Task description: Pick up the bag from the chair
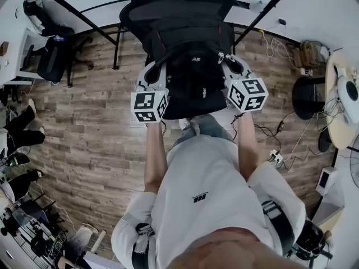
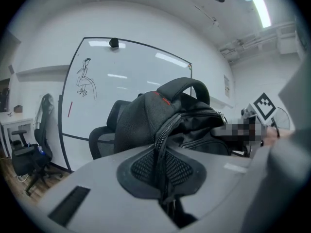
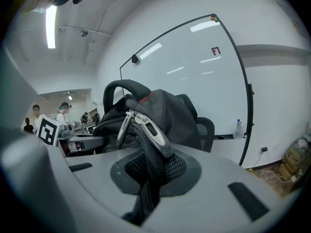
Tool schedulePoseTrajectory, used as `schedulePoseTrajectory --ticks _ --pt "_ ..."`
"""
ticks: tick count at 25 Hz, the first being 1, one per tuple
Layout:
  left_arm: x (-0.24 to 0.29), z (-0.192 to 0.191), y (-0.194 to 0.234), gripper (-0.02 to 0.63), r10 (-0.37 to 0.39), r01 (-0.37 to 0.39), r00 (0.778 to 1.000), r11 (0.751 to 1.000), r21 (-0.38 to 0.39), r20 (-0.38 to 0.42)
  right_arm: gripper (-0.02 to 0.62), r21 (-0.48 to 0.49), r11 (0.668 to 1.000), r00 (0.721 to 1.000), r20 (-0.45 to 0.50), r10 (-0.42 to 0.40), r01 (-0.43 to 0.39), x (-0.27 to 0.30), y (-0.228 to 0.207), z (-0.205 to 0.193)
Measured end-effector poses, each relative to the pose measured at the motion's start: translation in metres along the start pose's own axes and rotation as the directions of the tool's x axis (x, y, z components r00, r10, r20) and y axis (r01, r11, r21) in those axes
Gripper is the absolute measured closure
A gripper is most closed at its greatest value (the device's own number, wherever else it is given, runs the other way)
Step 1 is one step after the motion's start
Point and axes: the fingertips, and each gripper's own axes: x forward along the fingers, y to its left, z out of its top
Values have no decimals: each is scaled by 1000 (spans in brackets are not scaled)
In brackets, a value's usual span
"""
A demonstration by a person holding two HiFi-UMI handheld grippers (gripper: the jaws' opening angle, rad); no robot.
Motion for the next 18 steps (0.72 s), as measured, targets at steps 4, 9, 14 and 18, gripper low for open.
schedulePoseTrajectory --ticks 4,9,14,18 --pt "-23 13 -17 584 -29 28 1000 999 23 12 586 -4 1000 1000 12 -14 14 -31 12 8" --pt "-56 21 -43 584 -42 42 999 999 33 21 585 -14 1000 1000 17 -10 10 -73 27 10" --pt "-90 22 -74 584 -45 44 998 998 34 32 586 -27 1000 1000 25 6 -5 -119 39 4" --pt "-115 22 -97 584 -41 39 998 998 48 43 586 -35 999 999 37 29 -28 -152 47 0"
